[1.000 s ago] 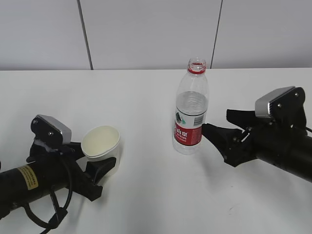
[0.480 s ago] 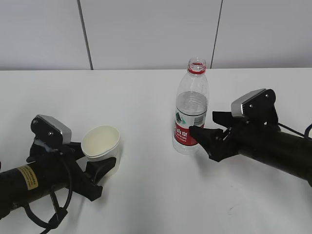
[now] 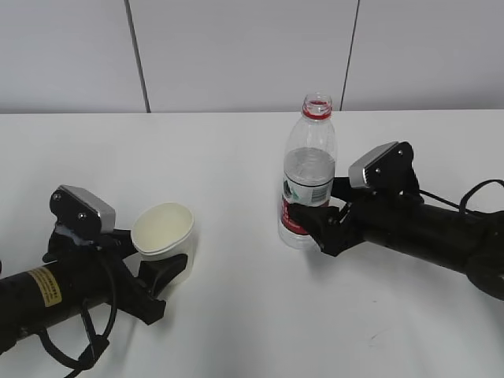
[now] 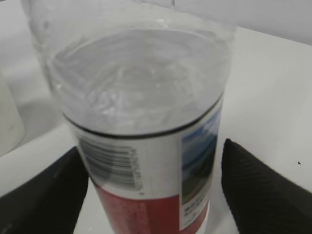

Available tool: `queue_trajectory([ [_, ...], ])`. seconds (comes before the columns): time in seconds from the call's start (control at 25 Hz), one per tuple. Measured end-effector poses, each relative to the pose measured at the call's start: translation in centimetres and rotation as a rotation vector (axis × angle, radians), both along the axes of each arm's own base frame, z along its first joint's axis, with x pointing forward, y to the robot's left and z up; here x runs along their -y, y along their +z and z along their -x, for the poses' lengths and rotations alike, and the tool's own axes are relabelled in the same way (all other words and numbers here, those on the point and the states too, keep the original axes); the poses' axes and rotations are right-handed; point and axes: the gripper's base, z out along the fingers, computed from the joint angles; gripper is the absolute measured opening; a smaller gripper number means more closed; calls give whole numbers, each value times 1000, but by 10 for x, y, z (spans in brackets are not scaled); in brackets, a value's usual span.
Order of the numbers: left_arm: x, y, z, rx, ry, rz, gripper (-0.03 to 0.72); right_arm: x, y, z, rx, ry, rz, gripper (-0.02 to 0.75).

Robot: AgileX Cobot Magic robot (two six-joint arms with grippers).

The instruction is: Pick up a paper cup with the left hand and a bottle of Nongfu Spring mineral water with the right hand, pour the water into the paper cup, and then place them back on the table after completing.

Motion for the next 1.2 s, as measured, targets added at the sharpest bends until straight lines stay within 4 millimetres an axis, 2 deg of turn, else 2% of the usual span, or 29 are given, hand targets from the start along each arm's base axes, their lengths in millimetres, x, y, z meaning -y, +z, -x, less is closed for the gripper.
queue_trajectory([
  [0.4,0,0,0,0,0,0,439,-5,5,-13,43,19,-1,628],
  [0.72,0,0,0,0,0,0,439,-5,5,-13,43,24,1,501],
  [1.2,1,0,0,0,-9,0,439,-1,5,-17,60,-37,4,465],
])
